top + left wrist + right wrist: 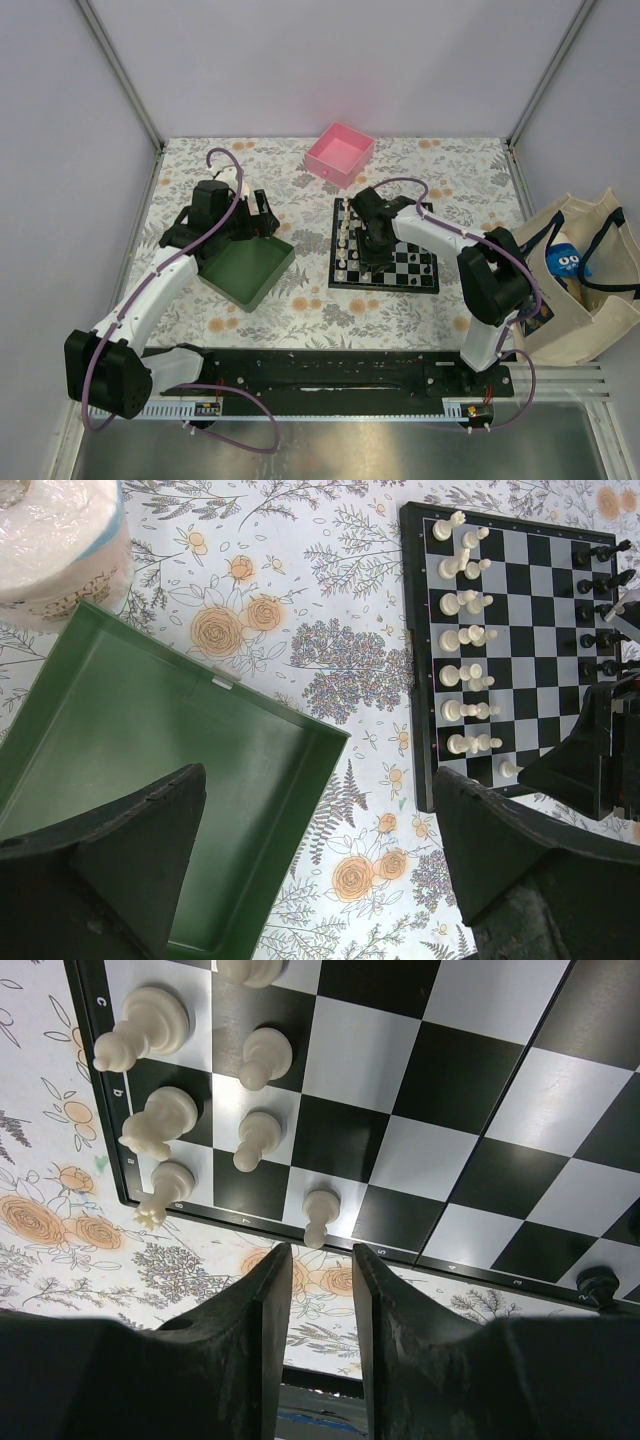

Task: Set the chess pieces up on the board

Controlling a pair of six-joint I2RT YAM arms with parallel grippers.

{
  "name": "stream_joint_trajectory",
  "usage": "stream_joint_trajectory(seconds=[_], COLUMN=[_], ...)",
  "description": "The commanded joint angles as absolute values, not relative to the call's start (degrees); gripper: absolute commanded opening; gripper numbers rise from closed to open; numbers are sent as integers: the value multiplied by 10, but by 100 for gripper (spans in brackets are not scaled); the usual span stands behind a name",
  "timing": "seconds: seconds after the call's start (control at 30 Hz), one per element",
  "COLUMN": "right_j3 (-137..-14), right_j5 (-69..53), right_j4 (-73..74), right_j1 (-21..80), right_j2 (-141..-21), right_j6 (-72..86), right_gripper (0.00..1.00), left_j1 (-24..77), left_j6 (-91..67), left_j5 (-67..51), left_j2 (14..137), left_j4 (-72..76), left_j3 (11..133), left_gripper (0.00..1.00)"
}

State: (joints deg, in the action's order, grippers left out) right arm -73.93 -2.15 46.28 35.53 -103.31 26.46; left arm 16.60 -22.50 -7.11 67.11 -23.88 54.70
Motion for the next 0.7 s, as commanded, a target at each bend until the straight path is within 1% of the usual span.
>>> stream_joint_trajectory(seconds=[0.0,0.07,0.17,0.67], right_j3=[-743,-746,-749,-750], right_j5=[-22,-24,-26,-33], right_j4=[453,453,453,446], right_j1=[361,361,360,360], right_j2=[-1026,-1033,-1040,-1056], right_j6=[271,271,269,266], right_gripper=[38,36,32,33], left_j1=[168,168,168,167], left_j6=[-227,-227,-227,-227], left_j5=[-79,-79,-78,-81], left_j2=[667,669,668,672], left_j4=[-216,-217,-216,-215], left_j3=[548,549,548,548], left_gripper=[99,99,99,99])
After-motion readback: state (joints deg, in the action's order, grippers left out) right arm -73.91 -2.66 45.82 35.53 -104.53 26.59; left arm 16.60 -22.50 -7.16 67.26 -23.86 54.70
